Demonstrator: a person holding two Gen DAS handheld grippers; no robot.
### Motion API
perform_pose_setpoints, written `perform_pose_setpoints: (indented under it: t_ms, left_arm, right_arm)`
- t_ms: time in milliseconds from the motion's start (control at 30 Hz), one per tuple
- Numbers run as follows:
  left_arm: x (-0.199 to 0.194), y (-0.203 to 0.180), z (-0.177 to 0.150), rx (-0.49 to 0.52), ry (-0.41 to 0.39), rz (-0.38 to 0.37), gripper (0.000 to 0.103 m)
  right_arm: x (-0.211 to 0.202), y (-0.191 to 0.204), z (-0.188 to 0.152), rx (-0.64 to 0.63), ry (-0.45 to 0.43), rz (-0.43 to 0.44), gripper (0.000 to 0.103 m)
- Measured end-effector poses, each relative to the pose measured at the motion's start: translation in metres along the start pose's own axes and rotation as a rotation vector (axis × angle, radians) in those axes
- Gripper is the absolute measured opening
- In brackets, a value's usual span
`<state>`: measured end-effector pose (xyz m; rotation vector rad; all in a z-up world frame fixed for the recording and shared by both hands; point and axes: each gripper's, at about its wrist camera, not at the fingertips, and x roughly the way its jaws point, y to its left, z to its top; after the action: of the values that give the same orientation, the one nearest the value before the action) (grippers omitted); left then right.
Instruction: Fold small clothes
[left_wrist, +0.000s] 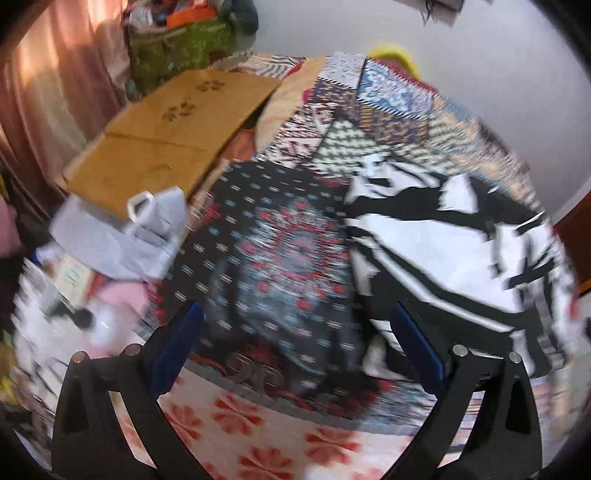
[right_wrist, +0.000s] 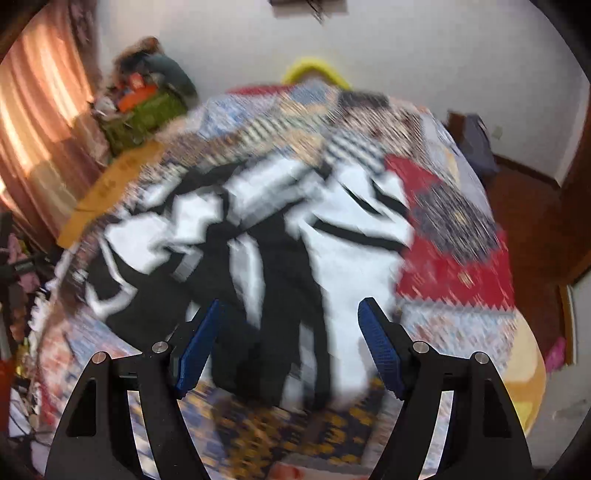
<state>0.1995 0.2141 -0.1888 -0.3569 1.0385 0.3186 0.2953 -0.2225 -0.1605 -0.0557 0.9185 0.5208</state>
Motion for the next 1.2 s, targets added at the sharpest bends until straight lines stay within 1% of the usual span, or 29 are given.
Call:
perform_pose_setpoints:
  t_ms: [67, 133, 200, 300, 467, 567, 633, 733, 900, 1000, 1067, 1100, 1133, 1167, 1200]
  left_arm:
    - [-0.004, -0.01, -0.008, -0.012, 0.019, -0.059, 0.102]
    - [-0.003, -0.024, -0.016, 0.003, 0.047, -0.104, 0.102]
    - [0.0, -0.037, -0.024, 0.022, 0.073, -0.137, 0.102]
    - [0.009, -0.055, -0.04, 0.043, 0.143, -0.192, 0.102]
    - [0.021, -0.071, -0.055, 0.02, 0.22, -0.254, 0.102]
    - [0.031, -0.079, -0.057, -0.025, 0.257, -0.31, 0.102]
    - [0.037, -0.087, -0.055, -0.026, 0.255, -0.314, 0.102]
    - [0.046, -0.096, -0.05, -0.052, 0.254, -0.376, 0.102]
    - [0.065, -0.091, -0.034, -0.217, 0.224, -0.45, 0.101]
    - [0.077, -0.088, -0.023, -0.289, 0.224, -0.47, 0.094]
    - [0.083, -0.085, -0.015, -0.314, 0.22, -0.458, 0.079]
    - [0.087, -0.085, -0.011, -0.321, 0.214, -0.437, 0.074]
    - [0.089, -0.084, -0.009, -0.321, 0.207, -0.414, 0.062]
    - [0.09, -0.085, -0.006, -0.315, 0.199, -0.383, 0.045]
    - [0.091, -0.086, -0.003, -0.3, 0.192, -0.352, 0.035]
  right_arm:
    - [0.002, 0.02, 0.009, -0.029, -0.021, 0.033, 0.073]
    - [0.01, 0.04, 0.012, -0.063, -0.021, 0.062, 0.073]
    - [0.026, 0.059, 0.011, -0.098, 0.005, 0.089, 0.073]
    - [0.053, 0.078, 0.006, -0.121, 0.061, 0.107, 0.073]
    - [0.092, 0.087, -0.005, -0.121, 0.168, 0.113, 0.073]
    - [0.097, 0.086, -0.01, -0.121, 0.199, 0.122, 0.073]
    - [0.095, 0.085, -0.01, -0.12, 0.208, 0.134, 0.074]
    - [0.092, 0.085, -0.013, -0.132, 0.218, 0.147, 0.075]
    - [0.093, 0.086, -0.014, -0.131, 0.222, 0.165, 0.075]
    - [0.093, 0.086, -0.016, -0.128, 0.221, 0.172, 0.075]
    - [0.093, 0.086, -0.017, -0.125, 0.219, 0.175, 0.075]
    - [0.092, 0.087, -0.017, -0.123, 0.217, 0.176, 0.075]
    - [0.092, 0.087, -0.017, -0.121, 0.215, 0.177, 0.075]
    - [0.091, 0.087, -0.017, -0.118, 0.214, 0.179, 0.075]
    - [0.09, 0.086, -0.017, -0.116, 0.214, 0.182, 0.075]
